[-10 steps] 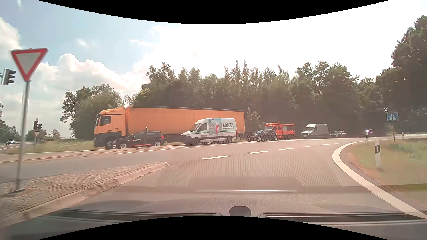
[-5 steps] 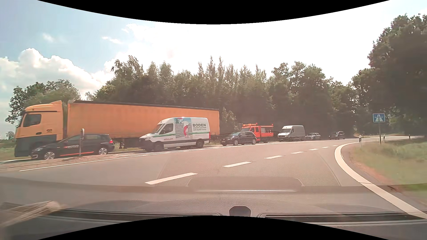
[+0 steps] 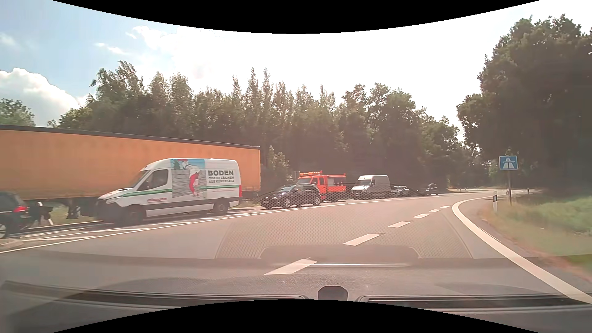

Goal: Follow the waypoints while adhering to traffic rules and regulations

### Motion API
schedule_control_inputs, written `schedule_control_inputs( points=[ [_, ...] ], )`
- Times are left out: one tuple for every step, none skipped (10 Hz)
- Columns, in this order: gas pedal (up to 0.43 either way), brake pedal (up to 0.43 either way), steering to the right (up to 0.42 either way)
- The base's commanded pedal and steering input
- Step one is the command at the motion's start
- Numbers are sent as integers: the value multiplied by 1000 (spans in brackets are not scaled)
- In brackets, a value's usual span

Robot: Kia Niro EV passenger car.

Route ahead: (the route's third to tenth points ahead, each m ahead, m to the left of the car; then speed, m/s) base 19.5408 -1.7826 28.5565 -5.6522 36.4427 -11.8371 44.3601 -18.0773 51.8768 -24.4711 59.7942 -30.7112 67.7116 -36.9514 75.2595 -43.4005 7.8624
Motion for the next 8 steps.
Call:
schedule_control_inputs(
  points=[
    [220,0,159],
    [220,0,159],
    [228,0,159],
    [240,0,157],
    [248,0,151],
    [248,0,147],
    [248,0,146],
    [260,0,144]
  ],
)
